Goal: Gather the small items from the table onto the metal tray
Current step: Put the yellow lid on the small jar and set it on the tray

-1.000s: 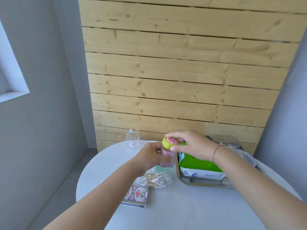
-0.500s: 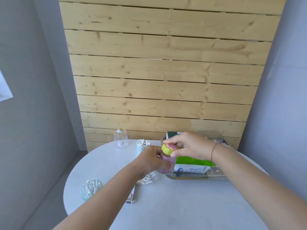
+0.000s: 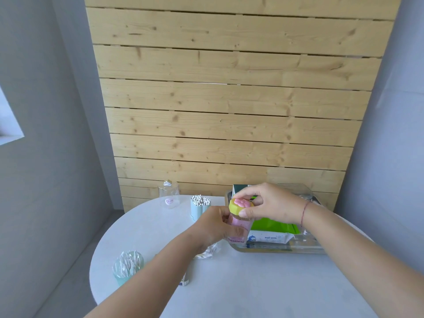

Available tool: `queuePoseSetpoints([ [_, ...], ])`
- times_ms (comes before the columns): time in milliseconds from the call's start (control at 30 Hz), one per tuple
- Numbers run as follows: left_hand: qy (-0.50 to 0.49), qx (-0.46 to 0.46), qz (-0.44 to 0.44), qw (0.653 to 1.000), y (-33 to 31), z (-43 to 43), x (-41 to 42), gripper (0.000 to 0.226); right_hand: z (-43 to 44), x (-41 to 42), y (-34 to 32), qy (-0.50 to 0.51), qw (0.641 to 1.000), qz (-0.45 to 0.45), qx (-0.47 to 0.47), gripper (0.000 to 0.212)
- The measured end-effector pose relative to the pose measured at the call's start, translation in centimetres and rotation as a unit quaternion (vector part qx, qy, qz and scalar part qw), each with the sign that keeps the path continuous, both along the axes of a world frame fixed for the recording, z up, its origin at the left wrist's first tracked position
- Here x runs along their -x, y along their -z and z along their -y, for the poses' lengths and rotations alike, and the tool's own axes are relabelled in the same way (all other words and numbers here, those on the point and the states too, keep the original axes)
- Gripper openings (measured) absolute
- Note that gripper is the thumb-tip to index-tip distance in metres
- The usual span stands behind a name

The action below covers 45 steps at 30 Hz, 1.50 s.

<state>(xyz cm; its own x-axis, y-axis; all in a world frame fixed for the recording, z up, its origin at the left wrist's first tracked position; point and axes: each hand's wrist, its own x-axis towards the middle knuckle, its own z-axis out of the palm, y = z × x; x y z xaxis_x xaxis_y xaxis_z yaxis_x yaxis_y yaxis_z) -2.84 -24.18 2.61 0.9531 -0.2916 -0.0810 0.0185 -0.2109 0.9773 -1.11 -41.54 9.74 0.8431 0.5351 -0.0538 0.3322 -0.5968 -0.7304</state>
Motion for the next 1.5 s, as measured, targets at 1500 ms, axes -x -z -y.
queuePoseSetpoints([
  [1500, -0.062, 0.193, -0.215, 0.955, 1.0, 8.5, -0.8, 0.038, 7.3, 2.4, 5.9, 0.166, 0.959, -0.177, -0.149, 0.041],
])
